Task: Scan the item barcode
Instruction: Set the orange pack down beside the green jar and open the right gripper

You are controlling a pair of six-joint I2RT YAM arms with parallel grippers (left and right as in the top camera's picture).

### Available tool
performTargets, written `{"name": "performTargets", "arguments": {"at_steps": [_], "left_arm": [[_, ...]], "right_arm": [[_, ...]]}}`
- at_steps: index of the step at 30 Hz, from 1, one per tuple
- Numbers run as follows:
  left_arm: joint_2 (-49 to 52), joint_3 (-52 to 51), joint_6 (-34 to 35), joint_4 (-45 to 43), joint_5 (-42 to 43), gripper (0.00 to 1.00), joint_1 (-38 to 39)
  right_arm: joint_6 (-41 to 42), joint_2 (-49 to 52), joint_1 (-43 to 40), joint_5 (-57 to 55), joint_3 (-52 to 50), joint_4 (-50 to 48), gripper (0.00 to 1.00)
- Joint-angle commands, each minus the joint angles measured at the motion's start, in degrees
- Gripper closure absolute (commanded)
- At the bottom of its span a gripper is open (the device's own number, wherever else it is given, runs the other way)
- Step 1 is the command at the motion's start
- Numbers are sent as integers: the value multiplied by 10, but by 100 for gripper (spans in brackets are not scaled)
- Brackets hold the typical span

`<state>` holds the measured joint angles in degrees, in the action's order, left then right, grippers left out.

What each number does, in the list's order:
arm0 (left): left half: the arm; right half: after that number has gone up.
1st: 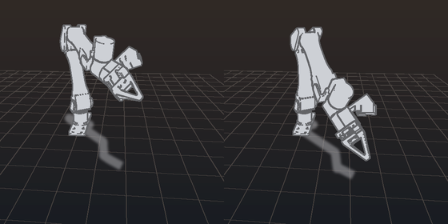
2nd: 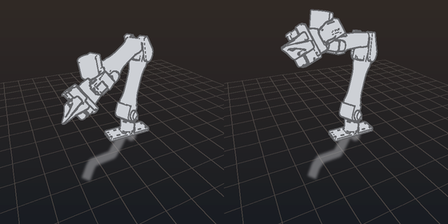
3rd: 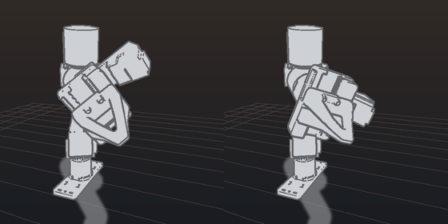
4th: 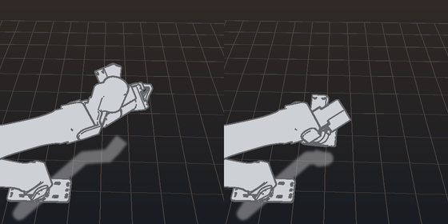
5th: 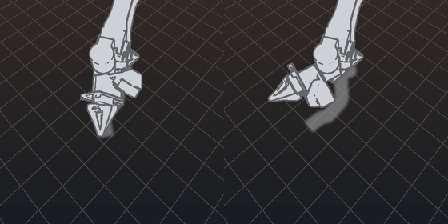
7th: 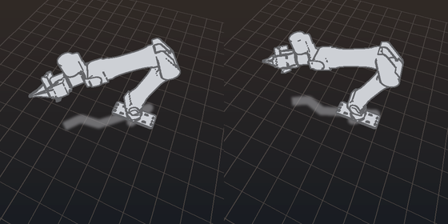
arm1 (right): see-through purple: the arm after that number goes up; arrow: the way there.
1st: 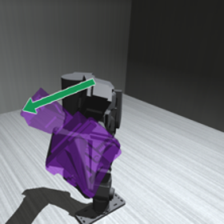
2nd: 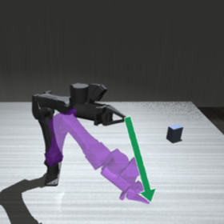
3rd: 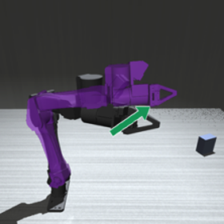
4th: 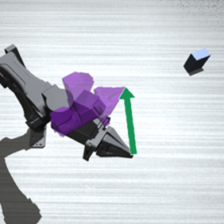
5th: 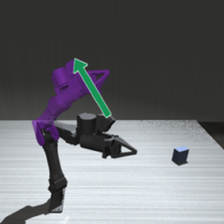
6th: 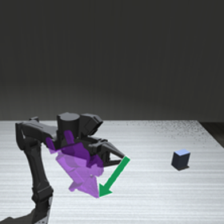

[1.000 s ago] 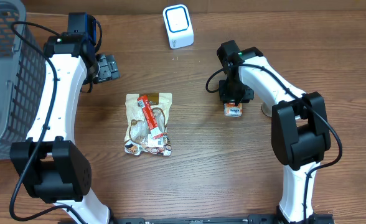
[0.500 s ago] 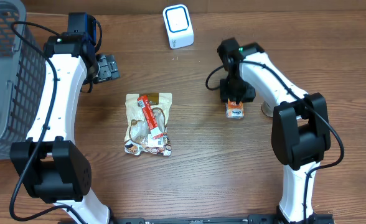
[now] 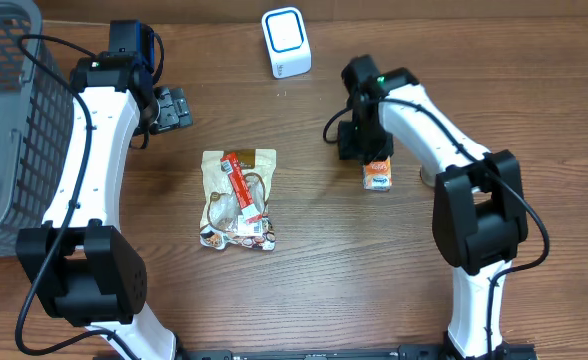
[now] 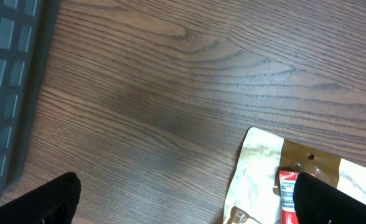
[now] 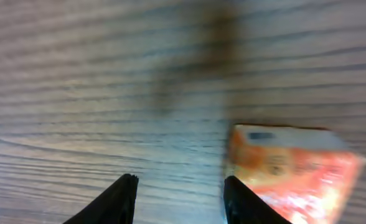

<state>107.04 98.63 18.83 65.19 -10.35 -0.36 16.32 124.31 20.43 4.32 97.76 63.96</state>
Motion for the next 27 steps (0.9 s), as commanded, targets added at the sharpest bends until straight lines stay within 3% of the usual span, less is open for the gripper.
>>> {"name": "performTargets", "arguments": {"at_steps": [1,14,27], "left_arm": [[-10,9,-13,1,-6,0,3],[-10,9,-13,1,-6,0,3],[-10,9,-13,1,-6,0,4]], "right_arm": [[2,-3,13,13,-37,-27,53],[3,-3,-1,-108,-78,-21,48],[15,-3,-64,-114,-78,12,48]]}}
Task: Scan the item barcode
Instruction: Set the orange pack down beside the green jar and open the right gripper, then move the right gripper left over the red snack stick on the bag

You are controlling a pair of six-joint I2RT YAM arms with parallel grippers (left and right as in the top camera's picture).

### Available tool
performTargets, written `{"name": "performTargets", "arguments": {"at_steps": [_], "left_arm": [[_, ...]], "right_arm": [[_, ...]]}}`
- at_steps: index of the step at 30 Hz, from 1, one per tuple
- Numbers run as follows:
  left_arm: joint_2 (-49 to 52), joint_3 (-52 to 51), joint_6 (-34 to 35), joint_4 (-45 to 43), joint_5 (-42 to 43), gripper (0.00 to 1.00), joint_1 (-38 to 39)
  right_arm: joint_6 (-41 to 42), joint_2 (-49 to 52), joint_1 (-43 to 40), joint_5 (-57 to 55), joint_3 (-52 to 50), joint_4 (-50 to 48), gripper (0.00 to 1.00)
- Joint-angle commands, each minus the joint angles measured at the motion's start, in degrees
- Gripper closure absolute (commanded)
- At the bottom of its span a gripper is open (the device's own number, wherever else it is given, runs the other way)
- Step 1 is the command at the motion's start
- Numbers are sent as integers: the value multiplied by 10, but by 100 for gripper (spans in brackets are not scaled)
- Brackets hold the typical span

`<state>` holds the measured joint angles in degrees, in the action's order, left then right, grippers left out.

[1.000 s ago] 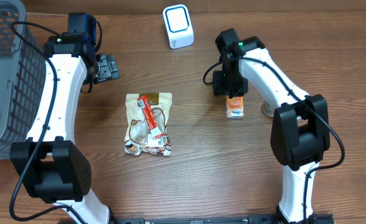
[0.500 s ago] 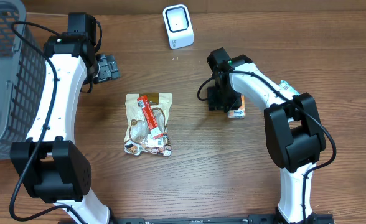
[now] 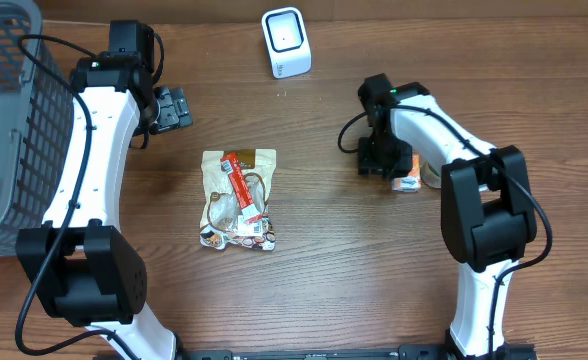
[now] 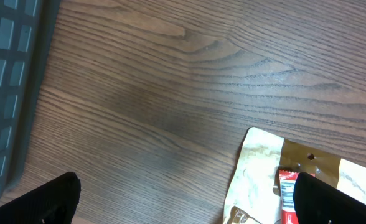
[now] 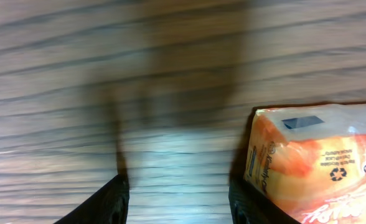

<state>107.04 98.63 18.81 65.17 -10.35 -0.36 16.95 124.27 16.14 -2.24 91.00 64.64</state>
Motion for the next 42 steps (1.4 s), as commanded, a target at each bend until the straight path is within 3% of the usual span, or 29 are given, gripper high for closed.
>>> {"name": "performTargets", "arguments": {"at_steps": [1,8,14,18,28,36,42], "left_arm": [[-10,9,-12,1,-6,0,4],[-10,9,-13,2,-6,0,4],[-10,9,-13,2,-6,0,4],[-10,9,-13,2,-6,0,4],[-10,9,-12,2,-5,0,4],[-10,9,-12,2,-6,0,4],[-10,9,-12,2,-6,0,4]], "right_arm": [[9,-2,-24,-49,-10,7,48],[9,-2,-31,-40,-10,10,48],[9,-2,-9,113,-10,-30,48],[33,-2,39,196,-10,-99,48],[60,-2,179,227,-10,-218,49],[60,-4,193,223,4,-214,57],[26,-11,189,328,13,-202,58]]}}
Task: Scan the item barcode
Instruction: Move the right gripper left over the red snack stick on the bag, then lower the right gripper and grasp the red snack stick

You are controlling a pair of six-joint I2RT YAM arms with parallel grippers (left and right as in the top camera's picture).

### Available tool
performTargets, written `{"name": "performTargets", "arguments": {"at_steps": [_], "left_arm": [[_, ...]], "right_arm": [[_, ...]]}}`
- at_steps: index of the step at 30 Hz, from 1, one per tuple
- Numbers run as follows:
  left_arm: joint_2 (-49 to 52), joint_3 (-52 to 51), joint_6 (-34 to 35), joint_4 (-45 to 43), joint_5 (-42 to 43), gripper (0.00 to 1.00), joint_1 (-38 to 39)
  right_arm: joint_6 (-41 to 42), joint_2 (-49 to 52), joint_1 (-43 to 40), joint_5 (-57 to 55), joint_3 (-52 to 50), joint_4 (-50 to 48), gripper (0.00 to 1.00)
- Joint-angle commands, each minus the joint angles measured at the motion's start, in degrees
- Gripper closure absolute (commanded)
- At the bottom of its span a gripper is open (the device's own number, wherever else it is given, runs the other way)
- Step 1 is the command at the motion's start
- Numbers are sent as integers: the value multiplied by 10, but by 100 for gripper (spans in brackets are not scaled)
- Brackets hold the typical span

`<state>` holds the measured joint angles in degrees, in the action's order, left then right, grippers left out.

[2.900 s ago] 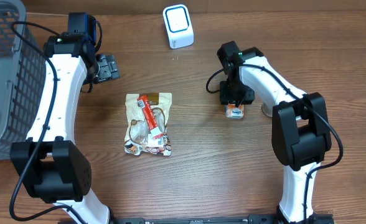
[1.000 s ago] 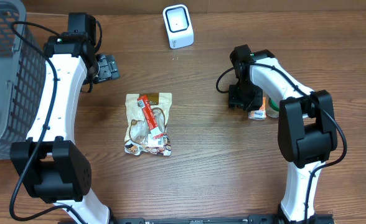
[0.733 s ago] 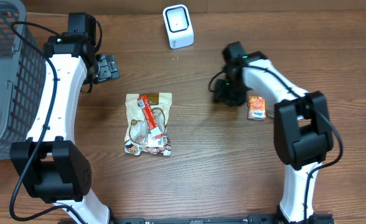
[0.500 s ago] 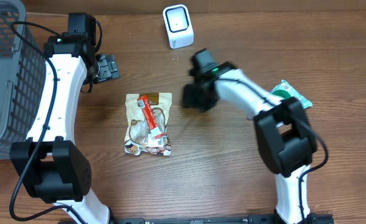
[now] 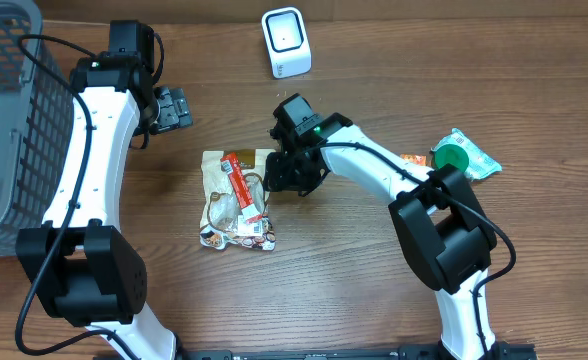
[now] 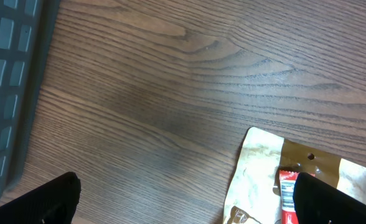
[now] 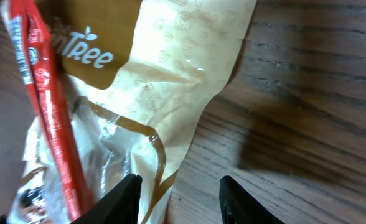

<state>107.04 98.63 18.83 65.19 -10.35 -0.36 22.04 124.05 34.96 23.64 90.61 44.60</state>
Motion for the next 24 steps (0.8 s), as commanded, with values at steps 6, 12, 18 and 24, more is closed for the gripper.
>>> {"name": "performTargets", "arguments": {"at_steps": [6,12,18,24], "left_arm": [[-10,9,-13,1,-6,0,4],[-10,9,-13,1,-6,0,4],[-10,9,-13,1,-6,0,4],[-10,9,-13,1,-5,1,4]], "right_arm": [[-45,-9,1,106,17,11,59],[-64,-9,-1,145,17,9,62],[-76,-9,-3,176,17,9,61],[-76,-8,8,163,16,11,61]]}}
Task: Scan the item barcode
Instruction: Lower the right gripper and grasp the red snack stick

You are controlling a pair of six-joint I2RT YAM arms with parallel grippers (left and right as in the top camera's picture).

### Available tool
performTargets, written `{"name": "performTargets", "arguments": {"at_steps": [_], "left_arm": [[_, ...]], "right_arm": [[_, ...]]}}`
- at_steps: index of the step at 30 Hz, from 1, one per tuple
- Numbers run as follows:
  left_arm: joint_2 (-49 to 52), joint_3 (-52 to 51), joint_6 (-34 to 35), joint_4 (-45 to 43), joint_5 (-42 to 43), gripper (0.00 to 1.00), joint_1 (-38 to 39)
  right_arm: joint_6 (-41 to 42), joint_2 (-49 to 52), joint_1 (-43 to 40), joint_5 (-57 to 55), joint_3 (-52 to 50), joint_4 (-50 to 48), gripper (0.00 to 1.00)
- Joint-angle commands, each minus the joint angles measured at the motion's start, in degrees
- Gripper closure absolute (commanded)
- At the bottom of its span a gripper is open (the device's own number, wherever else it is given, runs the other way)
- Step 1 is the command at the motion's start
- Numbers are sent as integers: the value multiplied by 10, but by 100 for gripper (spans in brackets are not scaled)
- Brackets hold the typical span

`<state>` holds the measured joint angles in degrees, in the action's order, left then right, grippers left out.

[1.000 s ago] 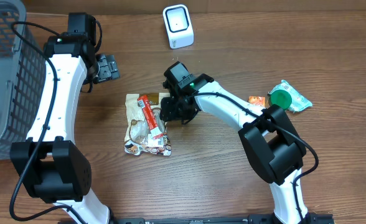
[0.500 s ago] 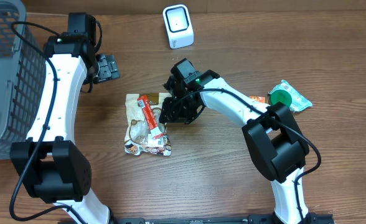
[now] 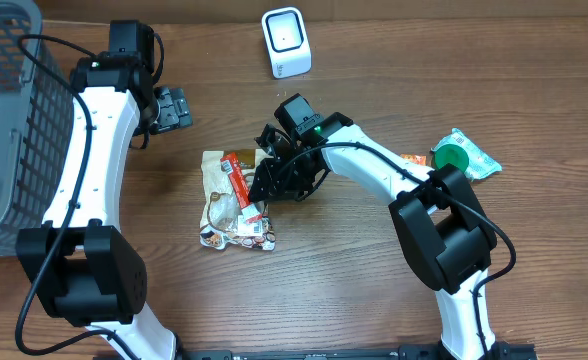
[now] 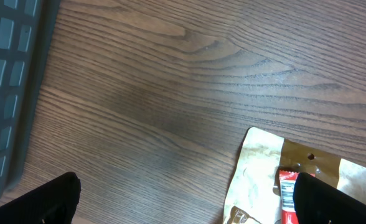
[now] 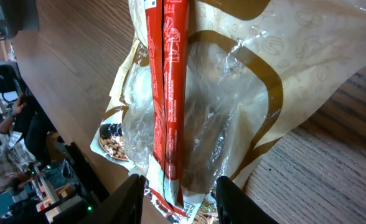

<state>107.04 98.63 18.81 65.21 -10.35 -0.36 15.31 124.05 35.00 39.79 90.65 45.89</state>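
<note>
A tan and clear snack bag (image 3: 232, 208) with a red strip lies flat left of the table's middle. My right gripper (image 3: 272, 180) hangs tilted over its upper right part. In the right wrist view the bag (image 5: 233, 106) fills the frame, its red strip (image 5: 170, 93) runs down between the fingers, and the right gripper (image 5: 180, 202) is open astride it. The white barcode scanner (image 3: 286, 42) stands at the back. My left gripper (image 3: 172, 108) is open at the back left, and its wrist view shows the left gripper (image 4: 186, 205) over bare wood with the bag's corner (image 4: 264, 168) at lower right.
A grey mesh basket (image 3: 4, 120) fills the far left. An orange carton (image 3: 412, 160) and a green and white packet (image 3: 464, 155) lie at the right, beside the right arm.
My right gripper shifted from the bag's right edge to over the bag and tilted. The bag and red strip now fill its wrist view. The left arm and the bag have not moved.
My open right gripper was first beside the orange carton at mid right. Then both were further right. Then the carton lay at the far right by the green packet and the gripper stood at the bag's right edge. Now it is over the bag.
</note>
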Motion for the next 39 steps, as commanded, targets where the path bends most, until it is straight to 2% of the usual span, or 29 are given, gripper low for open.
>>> {"name": "performTargets", "arguments": {"at_steps": [1,10,33,39], "left_arm": [[-10,9,-12,1,-5,1,4],[-10,9,-12,1,-6,0,4],[-10,9,-12,1,-6,0,4],[-10,9,-12,1,-6,0,4]], "right_arm": [[-8,-8,10,-8,16,-2,61],[-8,-8,35,-68,11,-4,60],[-8,-6,39,-67,-7,-10,61],[-8,-6,40,-68,-7,-10,65]]}}
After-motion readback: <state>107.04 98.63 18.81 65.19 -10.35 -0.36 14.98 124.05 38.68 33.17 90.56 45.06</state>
